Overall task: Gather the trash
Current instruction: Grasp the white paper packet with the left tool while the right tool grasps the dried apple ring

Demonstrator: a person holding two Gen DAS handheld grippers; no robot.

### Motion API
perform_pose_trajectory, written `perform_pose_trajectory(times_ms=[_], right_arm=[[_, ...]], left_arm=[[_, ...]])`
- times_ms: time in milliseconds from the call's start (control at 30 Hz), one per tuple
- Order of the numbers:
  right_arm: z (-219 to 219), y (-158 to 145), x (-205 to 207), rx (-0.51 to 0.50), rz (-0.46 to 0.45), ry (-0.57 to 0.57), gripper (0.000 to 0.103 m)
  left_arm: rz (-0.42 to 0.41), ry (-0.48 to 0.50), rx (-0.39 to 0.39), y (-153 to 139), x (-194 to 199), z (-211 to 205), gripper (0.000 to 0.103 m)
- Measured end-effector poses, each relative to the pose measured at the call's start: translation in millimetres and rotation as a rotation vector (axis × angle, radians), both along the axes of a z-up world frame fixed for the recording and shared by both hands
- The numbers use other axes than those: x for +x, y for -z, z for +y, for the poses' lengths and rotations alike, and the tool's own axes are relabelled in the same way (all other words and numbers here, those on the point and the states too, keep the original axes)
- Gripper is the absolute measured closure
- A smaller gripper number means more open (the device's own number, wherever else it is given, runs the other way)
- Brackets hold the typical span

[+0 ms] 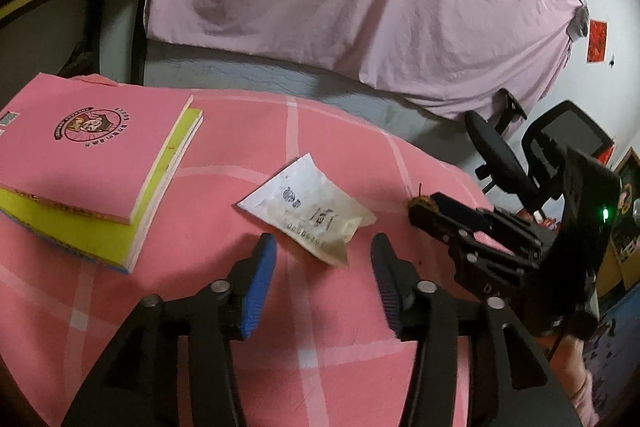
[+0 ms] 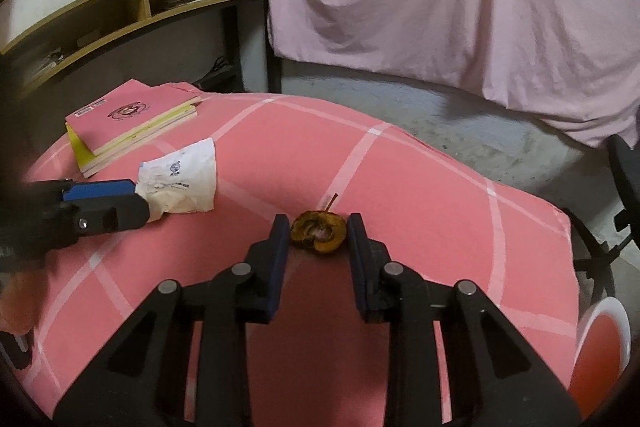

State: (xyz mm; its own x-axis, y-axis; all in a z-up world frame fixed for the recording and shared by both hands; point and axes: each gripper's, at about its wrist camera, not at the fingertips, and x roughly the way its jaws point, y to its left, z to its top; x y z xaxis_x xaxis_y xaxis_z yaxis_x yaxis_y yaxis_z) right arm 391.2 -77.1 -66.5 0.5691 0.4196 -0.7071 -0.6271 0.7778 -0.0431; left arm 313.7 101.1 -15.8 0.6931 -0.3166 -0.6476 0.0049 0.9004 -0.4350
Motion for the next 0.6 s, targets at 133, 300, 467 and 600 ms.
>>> perform_pose_trajectory(times_ms=[133, 300, 467, 600], right_arm=[[-7.8, -2.8, 1.9, 0.025, -0.007, 0.035, 0.000], [-17.5, -4.3, 6.8, 0.065, 0.009, 0.062, 0.000], [-17.5, -4.6, 5.6, 0.075, 0.009, 0.072, 0.000], [-19.6, -6.0, 3.8, 0.085, 0.000, 0.078, 0.000]], left_arm=[[0.002, -0.033, -0.037, 2.1, 8.0, 5.0, 0.056], [0.010, -0.053, 0.030, 0.7, 12.2, -4.3, 0.068], [0.018, -0.016, 0.079, 3.8, 14.0, -20.9, 0.084], [0.009, -0.013, 0.108, 6.2, 12.7, -29.0, 0.088]])
